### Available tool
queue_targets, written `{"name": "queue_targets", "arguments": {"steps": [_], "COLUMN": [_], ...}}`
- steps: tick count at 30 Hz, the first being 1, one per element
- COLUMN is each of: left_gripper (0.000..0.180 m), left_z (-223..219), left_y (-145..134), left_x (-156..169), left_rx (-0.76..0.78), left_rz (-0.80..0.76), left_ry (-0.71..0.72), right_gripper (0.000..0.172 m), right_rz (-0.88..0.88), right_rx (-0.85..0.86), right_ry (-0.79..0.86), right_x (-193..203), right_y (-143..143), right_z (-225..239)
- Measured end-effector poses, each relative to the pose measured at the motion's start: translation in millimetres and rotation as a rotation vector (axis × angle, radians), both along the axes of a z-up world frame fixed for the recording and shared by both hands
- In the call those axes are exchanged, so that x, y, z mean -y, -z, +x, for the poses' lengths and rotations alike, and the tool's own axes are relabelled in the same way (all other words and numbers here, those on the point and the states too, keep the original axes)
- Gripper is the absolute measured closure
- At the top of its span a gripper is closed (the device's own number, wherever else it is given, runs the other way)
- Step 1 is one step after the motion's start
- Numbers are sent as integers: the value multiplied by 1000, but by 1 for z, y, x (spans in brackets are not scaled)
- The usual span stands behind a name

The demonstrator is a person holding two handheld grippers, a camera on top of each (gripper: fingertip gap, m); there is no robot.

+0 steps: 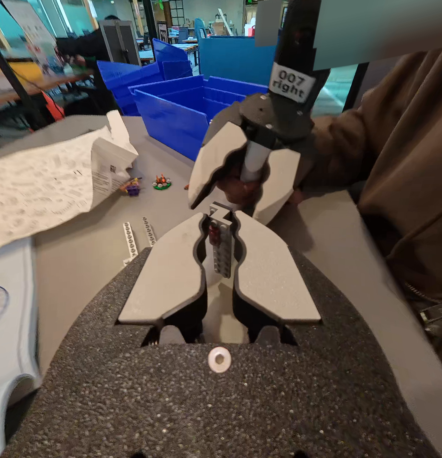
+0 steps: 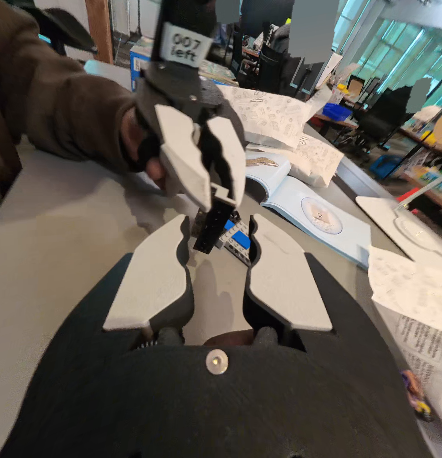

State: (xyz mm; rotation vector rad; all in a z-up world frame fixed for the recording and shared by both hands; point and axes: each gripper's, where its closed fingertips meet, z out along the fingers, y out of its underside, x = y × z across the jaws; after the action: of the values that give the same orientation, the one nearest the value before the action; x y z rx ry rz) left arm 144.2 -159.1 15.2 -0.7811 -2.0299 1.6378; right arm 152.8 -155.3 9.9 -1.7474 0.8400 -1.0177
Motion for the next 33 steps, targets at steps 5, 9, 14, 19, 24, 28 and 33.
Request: {"name": "queue_targets", "arguments": {"steps": [5, 9, 14, 19, 24, 28, 33], "left_gripper": [164, 164, 163, 158, 153, 151, 156], "left_z": [-4, -5, -5, -9, -6, -12, -23], "left_y": [1, -3, -6, -10, -11, -10, -9], "left_x": [0, 1, 1, -5, -5, -11, -19], "left_rx": [93, 33, -18, -42, -35, -8, 62], "left_rz": [-86, -99, -102, -113, -124, -146, -203], "left_ry": [-21, -21, -19, 36, 44, 94, 148], "right_gripper": [139, 139, 149, 155, 155, 155, 155], "right_rz": [-5, -72, -129, -85, -8, -19, -43], "right_rx": [-13, 23, 60, 68, 122, 142, 139], "right_ry": [-7, 23, 87, 61, -3, -69, -103], "right_x": [-2, -5, -1, 1, 2, -7, -14], "right_y": [3, 2, 2, 2, -8, -9, -6], "right_z": [0, 3, 6, 3, -5, -11, -13]}}
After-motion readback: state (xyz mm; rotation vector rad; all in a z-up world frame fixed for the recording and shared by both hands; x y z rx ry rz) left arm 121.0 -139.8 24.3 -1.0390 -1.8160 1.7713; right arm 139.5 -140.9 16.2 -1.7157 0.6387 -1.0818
